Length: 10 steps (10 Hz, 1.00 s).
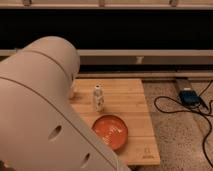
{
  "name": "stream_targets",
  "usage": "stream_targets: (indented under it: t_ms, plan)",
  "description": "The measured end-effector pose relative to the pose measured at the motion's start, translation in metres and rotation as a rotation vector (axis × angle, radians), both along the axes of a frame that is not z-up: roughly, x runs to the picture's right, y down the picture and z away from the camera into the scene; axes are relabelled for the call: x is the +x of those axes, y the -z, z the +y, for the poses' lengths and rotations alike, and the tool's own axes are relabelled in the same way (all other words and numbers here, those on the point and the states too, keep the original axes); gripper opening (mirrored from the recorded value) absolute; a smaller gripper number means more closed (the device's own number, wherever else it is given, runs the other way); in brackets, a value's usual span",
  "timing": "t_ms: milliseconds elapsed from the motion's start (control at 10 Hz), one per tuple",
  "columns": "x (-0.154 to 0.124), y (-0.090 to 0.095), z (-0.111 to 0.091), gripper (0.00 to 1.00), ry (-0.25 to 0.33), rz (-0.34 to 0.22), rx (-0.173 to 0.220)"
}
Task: Drag the pepper across the table
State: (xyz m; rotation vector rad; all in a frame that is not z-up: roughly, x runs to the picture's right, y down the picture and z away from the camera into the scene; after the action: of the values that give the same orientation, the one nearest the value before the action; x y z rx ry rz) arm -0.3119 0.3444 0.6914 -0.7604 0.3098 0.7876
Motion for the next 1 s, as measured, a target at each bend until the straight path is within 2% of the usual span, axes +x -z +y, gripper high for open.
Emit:
stream_targets:
  t_ms: [300, 500, 800, 1000]
  plan:
    - [-0.019, 0.019, 0.017, 0.0, 0.052, -0.046, -0.016]
    - [-0.021, 0.022, 0.017, 0.0, 0.074, -0.058, -0.022]
    - [-0.004, 0.009, 0.003, 0.0, 0.077, -0.037, -0.018]
    - [0.017, -0.006, -0.013, 0.0, 0.079, -0.013, -0.007]
